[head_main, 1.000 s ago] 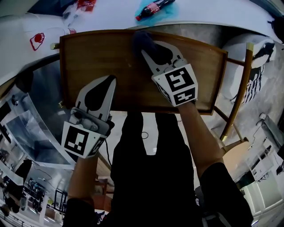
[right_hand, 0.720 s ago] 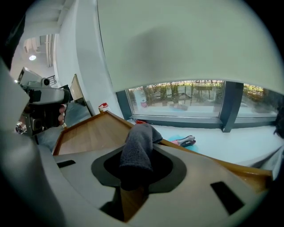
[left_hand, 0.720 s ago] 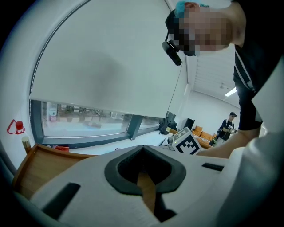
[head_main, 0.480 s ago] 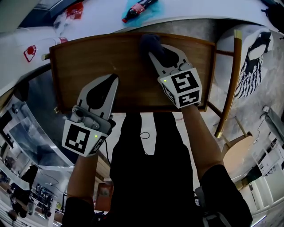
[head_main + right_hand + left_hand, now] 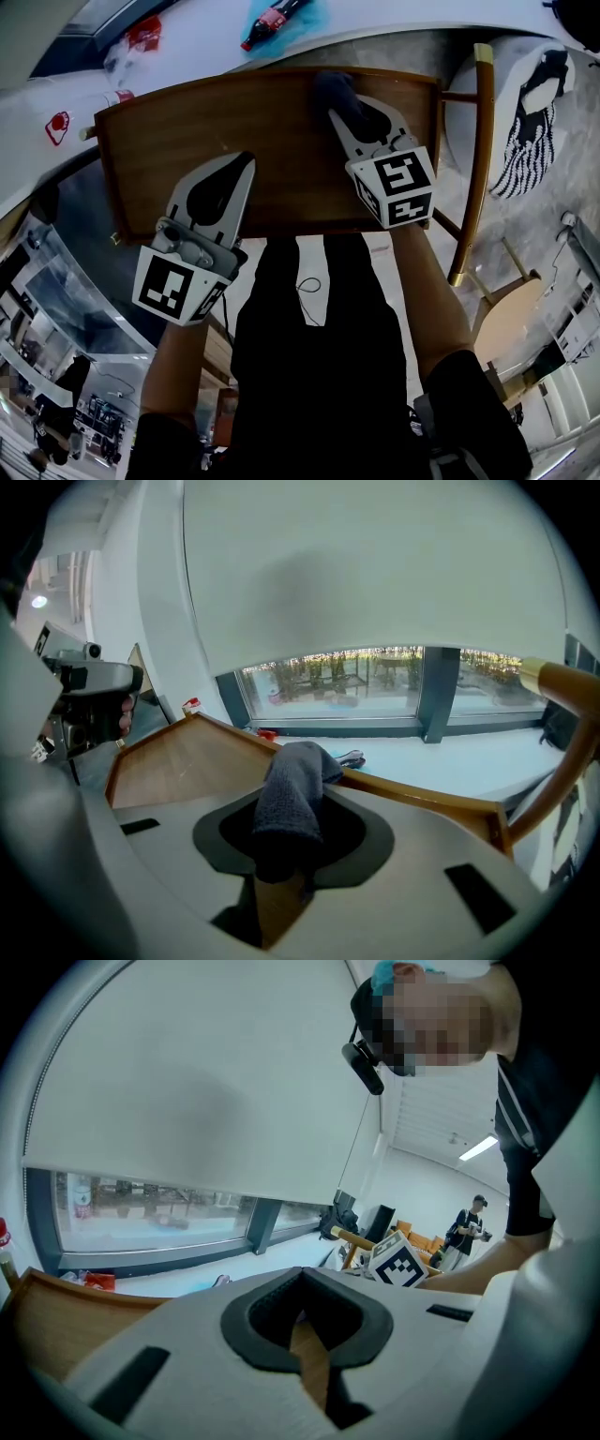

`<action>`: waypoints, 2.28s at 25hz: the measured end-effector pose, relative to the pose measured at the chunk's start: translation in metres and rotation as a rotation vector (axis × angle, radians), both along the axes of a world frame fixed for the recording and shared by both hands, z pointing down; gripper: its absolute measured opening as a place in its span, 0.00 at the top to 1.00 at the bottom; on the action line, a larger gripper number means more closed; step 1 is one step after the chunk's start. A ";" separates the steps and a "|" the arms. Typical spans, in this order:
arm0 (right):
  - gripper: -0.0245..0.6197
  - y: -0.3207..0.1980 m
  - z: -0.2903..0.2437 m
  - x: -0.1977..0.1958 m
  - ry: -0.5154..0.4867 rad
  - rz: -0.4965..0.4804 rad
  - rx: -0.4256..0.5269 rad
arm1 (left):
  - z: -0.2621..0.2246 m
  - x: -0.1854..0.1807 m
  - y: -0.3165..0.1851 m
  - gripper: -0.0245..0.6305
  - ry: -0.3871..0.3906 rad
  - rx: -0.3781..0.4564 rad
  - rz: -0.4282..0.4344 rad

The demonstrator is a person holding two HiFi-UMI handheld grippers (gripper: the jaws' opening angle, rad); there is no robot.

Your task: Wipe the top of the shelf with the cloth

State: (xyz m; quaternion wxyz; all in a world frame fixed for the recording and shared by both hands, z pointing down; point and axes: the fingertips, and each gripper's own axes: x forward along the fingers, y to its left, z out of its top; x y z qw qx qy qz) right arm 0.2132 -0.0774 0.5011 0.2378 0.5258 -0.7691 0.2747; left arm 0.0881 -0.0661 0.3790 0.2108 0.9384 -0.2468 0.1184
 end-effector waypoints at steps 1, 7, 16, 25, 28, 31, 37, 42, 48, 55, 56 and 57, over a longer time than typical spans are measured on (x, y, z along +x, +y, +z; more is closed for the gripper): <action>0.80 0.002 0.000 0.004 0.002 0.007 -0.001 | 0.000 0.003 0.001 0.93 0.000 0.000 0.004; 0.80 0.010 0.001 0.029 0.020 0.054 -0.009 | 0.002 0.018 0.005 0.93 0.001 -0.006 0.029; 0.80 0.020 0.001 0.060 0.055 0.126 -0.025 | 0.003 0.027 0.008 0.93 0.013 -0.012 0.035; 0.80 0.018 -0.009 0.040 0.062 0.110 -0.001 | 0.001 -0.008 0.007 0.93 0.022 -0.016 -0.014; 0.80 0.014 -0.015 0.012 0.052 0.080 0.007 | -0.001 -0.033 0.004 0.93 0.020 -0.011 -0.042; 0.80 0.008 -0.020 -0.017 0.039 0.055 0.019 | -0.003 -0.060 0.001 0.93 0.019 -0.007 -0.078; 0.80 -0.007 -0.032 -0.090 0.008 -0.037 0.045 | -0.011 -0.116 0.006 0.93 -0.005 -0.003 -0.146; 0.80 -0.019 -0.033 -0.169 -0.024 -0.154 0.055 | -0.017 -0.159 0.013 0.93 -0.027 0.015 -0.198; 0.80 -0.025 -0.030 -0.264 -0.062 -0.280 0.051 | -0.022 -0.210 0.015 0.93 -0.059 0.061 -0.259; 0.80 -0.027 -0.021 -0.346 -0.096 -0.385 0.032 | -0.022 -0.252 0.014 0.93 -0.054 0.059 -0.343; 0.80 -0.027 -0.019 -0.355 -0.097 -0.397 0.030 | -0.021 -0.257 0.015 0.93 -0.051 0.055 -0.349; 0.80 -0.027 -0.018 -0.362 -0.098 -0.407 0.028 | -0.020 -0.262 0.016 0.93 -0.047 0.051 -0.353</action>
